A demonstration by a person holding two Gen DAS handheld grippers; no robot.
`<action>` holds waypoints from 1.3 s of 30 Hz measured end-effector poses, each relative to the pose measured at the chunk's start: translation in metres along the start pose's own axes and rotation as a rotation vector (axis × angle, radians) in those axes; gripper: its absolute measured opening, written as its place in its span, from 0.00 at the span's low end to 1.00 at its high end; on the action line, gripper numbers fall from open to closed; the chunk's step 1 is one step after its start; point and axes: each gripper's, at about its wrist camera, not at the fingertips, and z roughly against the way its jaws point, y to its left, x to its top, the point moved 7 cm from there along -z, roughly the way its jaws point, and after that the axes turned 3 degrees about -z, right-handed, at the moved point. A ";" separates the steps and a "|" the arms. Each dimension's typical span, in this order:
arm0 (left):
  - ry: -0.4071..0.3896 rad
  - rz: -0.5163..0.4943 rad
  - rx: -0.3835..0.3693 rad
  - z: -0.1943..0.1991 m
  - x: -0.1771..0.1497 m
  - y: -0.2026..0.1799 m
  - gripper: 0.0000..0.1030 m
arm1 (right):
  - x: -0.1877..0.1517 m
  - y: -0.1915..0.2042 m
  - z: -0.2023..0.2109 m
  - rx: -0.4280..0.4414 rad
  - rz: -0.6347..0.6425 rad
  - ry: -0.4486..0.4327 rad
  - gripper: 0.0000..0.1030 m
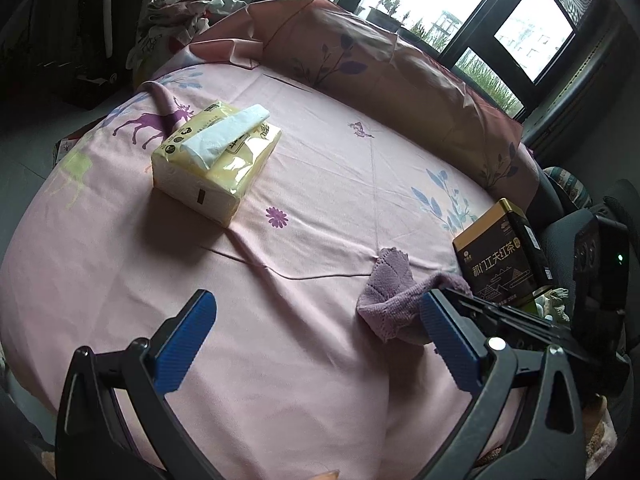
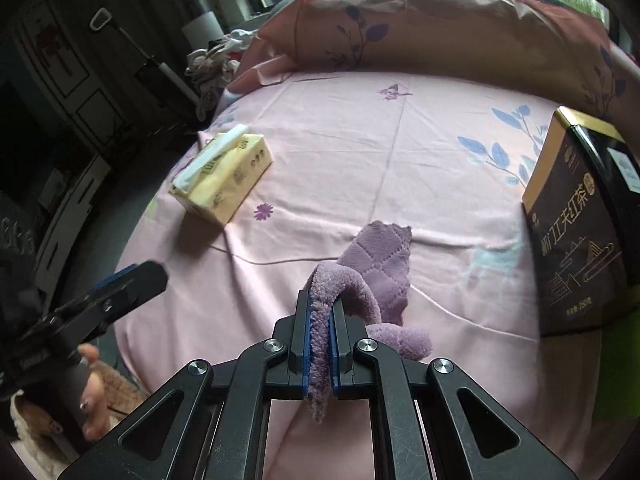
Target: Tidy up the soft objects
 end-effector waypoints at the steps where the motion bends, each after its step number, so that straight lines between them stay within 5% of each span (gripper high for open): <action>1: 0.012 -0.004 0.003 -0.003 -0.002 -0.001 0.99 | 0.004 -0.005 -0.009 0.020 -0.020 0.006 0.08; 11: 0.172 -0.037 -0.025 -0.057 -0.029 -0.030 0.99 | 0.005 -0.029 -0.051 0.039 -0.081 0.105 0.08; 13: 0.187 -0.050 -0.038 -0.062 -0.032 -0.037 0.99 | 0.006 -0.029 -0.042 0.052 -0.085 0.096 0.17; 15: 0.183 -0.064 -0.040 -0.065 -0.033 -0.043 0.99 | 0.006 -0.030 -0.029 0.063 -0.076 0.077 0.53; 17: 0.186 -0.077 -0.043 -0.069 -0.034 -0.048 0.99 | 0.007 -0.030 -0.017 0.068 -0.066 0.043 0.74; 18: 0.190 -0.081 -0.046 -0.071 -0.034 -0.050 0.99 | 0.007 -0.030 -0.012 0.066 -0.060 0.031 0.76; 32: 0.227 -0.097 -0.016 -0.103 -0.046 -0.062 0.96 | -0.004 -0.071 -0.044 -0.008 -0.167 0.103 0.76; 35: 0.210 -0.144 0.010 -0.106 -0.045 -0.067 0.74 | -0.003 -0.065 -0.050 -0.021 -0.134 0.057 0.75; 39: 0.202 -0.153 -0.021 -0.110 -0.044 -0.071 0.41 | -0.006 -0.060 -0.055 0.010 -0.149 0.054 0.32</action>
